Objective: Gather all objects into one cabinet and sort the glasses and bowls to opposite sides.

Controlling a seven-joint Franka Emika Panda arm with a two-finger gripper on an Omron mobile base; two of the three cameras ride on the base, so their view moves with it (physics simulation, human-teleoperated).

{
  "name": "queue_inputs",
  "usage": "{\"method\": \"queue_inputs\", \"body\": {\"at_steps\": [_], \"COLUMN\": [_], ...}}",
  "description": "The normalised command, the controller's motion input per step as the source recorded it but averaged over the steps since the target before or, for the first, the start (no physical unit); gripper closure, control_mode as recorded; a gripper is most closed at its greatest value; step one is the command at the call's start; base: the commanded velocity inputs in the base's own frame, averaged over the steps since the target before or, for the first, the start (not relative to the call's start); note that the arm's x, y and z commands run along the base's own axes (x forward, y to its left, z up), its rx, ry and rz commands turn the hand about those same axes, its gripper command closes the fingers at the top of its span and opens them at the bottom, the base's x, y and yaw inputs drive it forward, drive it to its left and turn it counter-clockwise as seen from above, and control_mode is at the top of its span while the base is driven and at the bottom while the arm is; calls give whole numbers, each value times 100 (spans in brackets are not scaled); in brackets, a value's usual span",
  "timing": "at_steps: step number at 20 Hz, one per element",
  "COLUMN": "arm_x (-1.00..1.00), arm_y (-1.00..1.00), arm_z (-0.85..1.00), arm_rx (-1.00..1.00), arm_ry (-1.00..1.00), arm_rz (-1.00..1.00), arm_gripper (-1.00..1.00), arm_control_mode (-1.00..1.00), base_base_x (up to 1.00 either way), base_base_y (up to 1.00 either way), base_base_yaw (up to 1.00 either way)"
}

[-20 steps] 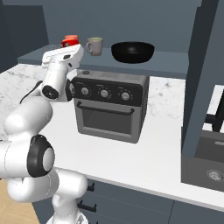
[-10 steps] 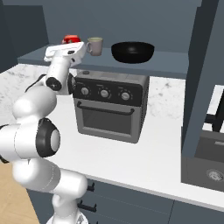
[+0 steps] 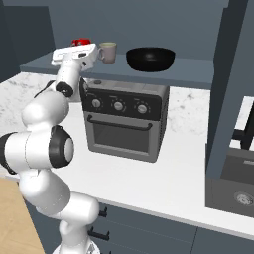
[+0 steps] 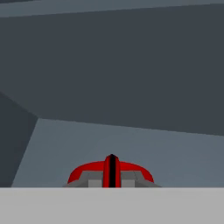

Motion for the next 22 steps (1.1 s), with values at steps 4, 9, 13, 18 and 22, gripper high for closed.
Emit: {"method": "queue_inputs", "body": {"at_steps": [4,9,13,18,22], "arm_x": [72,60,37,23,40], "arm_y": [-14,-25,-7,0,0], "arm_z": [-100,-100,-100,-100,-100], "arm_rx": [0,1,3,7,9], "arm_ry": [-43,-39,-43,-46,-41], "arm_rz": [3,0,0,4,6], "arm_gripper": [100,100,100,100,100], "arm_control_mode": [-100,-100,-100,-100,-100], "base_base_x": [0,0,0,0,0], "base_base_y": [0,0,0,0,0], "base_base_yaw": [0,0,0,0,0]}}
